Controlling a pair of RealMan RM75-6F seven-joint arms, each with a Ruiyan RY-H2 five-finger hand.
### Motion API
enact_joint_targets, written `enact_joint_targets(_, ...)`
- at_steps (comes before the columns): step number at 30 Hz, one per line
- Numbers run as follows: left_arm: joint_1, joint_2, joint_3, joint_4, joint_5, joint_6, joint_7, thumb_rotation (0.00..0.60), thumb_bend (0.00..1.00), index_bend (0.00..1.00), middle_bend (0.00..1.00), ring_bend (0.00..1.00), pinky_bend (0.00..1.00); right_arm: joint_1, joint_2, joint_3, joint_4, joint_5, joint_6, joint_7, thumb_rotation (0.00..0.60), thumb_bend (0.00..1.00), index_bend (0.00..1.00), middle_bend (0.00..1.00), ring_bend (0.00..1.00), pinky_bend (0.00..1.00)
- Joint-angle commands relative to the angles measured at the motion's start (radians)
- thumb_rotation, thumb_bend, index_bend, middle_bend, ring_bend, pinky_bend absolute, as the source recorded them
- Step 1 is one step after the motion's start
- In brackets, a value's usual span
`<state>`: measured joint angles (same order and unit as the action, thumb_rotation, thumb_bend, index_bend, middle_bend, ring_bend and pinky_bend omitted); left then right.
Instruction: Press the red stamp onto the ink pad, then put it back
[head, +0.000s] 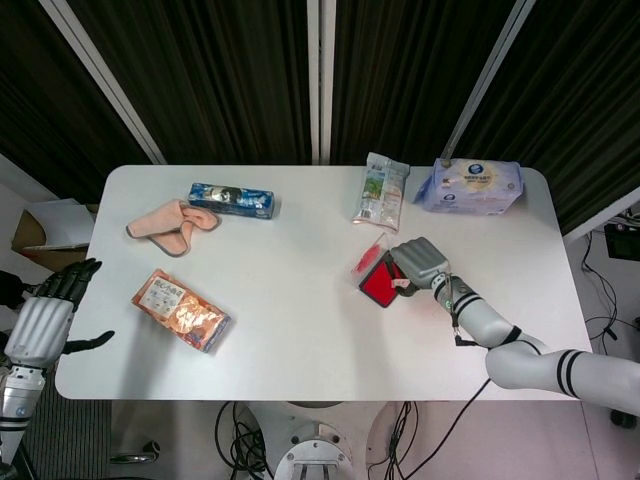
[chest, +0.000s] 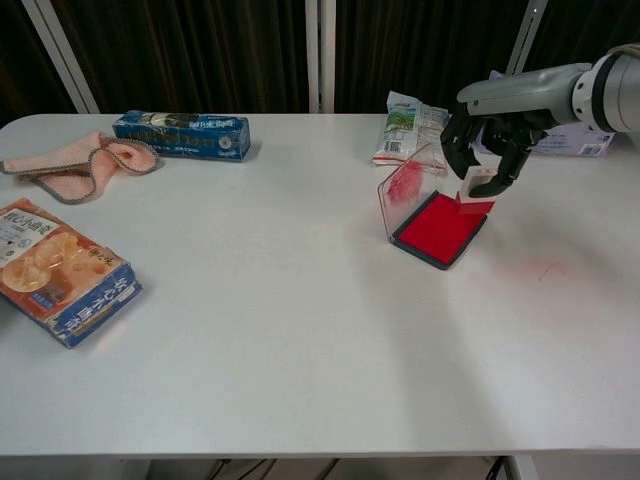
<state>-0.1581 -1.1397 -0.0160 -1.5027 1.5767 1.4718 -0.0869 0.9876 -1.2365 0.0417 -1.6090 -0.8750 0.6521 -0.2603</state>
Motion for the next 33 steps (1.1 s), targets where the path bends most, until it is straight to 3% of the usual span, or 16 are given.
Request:
enact_joint_targets(1, -0.001, 0.0, 0.001, -0.003, 0.002, -0.001, 0.004, 0.535, 0.02, 0.04, 0.07, 0.08, 0.18, -0.039, 0.045, -0.032, -0.031, -0.026, -0.025, 0.042, 0.6, 0.32, 0.78, 0.68, 0.8, 0.9)
enact_joint_targets(9, -0.006, -0.003, 0.001, -0.012, 0.009, -0.005, 0.015, 0.537, 0.02, 0.04, 0.07, 0.08, 0.18, -0.103, 0.046, -0.075, 0.018, -0.08, -0.061, 0.109, 0.6, 0.31, 0.78, 0.67, 0.8, 0.9)
enact_joint_targets(20, -0.005, -0.007, 0.0, -0.004, 0.001, -0.008, 0.012, 0.537, 0.02, 0.04, 0.07, 0.08, 0.18, -0.146, -0.026, -0.066, 0.144, -0.156, -0.105, 0.202, 0.6, 0.3, 0.78, 0.66, 0.8, 0.9)
enact_joint_targets(23, -0.007, -0.008, 0.0, 0.0, 0.0, -0.01, 0.011, 0.537, 0.02, 0.04, 0.07, 0.08, 0.18, -0.153, -0.034, -0.062, 0.158, -0.18, -0.107, 0.216, 0.6, 0.3, 0.77, 0.66, 0.8, 0.9)
enact_joint_targets(27, -0.009, -0.011, -0.003, 0.003, 0.001, -0.01, 0.013, 0.58, 0.02, 0.04, 0.07, 0.08, 0.18, -0.156, -0.037, -0.061, 0.171, -0.203, -0.123, 0.228, 0.6, 0.3, 0.75, 0.64, 0.8, 0.9)
enact_joint_targets(33, -0.009, -0.01, -0.001, 0.004, 0.001, -0.011, 0.01, 0.583, 0.02, 0.04, 0.07, 0.08, 0.18, -0.157, -0.037, -0.057, 0.18, -0.223, -0.138, 0.24, 0.6, 0.29, 0.69, 0.6, 0.8, 0.9)
